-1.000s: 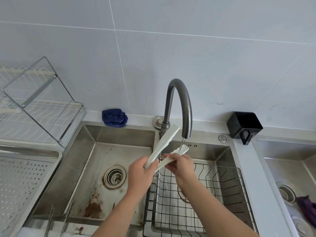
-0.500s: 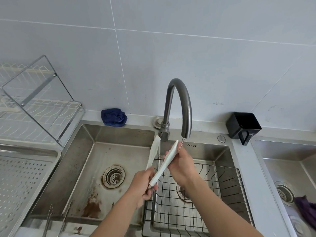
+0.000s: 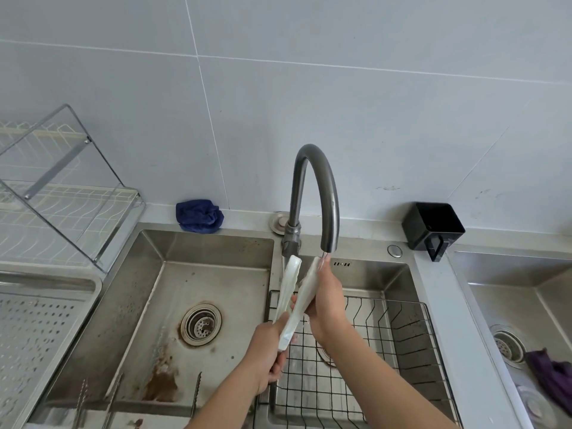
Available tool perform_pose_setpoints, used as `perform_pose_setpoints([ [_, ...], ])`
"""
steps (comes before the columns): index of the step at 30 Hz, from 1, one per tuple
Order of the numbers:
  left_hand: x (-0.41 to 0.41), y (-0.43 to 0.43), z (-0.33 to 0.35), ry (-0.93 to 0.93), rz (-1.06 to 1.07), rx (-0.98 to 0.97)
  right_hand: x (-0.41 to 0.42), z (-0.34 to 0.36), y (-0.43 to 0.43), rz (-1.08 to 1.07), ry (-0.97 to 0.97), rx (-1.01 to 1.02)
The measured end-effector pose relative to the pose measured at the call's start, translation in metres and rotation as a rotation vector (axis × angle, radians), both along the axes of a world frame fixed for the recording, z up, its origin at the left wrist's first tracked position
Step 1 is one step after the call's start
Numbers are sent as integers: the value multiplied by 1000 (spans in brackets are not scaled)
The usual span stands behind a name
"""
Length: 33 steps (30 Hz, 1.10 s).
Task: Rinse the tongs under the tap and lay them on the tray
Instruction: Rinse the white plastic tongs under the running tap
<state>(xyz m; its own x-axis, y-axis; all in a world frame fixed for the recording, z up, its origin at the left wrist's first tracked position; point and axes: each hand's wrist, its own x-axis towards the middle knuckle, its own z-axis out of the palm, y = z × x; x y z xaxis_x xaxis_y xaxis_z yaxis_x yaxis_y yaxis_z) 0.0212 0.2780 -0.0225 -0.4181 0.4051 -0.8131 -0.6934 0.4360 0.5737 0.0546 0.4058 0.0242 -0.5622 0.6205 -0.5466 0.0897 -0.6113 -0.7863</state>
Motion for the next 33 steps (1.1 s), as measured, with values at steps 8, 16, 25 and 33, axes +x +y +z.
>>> perform_pose_setpoints([
  [8,-2,-4,1,19,2,17,1,0,1,74,387,-146],
  [16,8,6,-1,245,22,65,-8,19,10,104,274,-137],
  [25,10,20,12,536,-7,190,-8,20,10,11,223,0],
  [33,9,16,20,462,-129,281,-7,30,7,225,315,79],
])
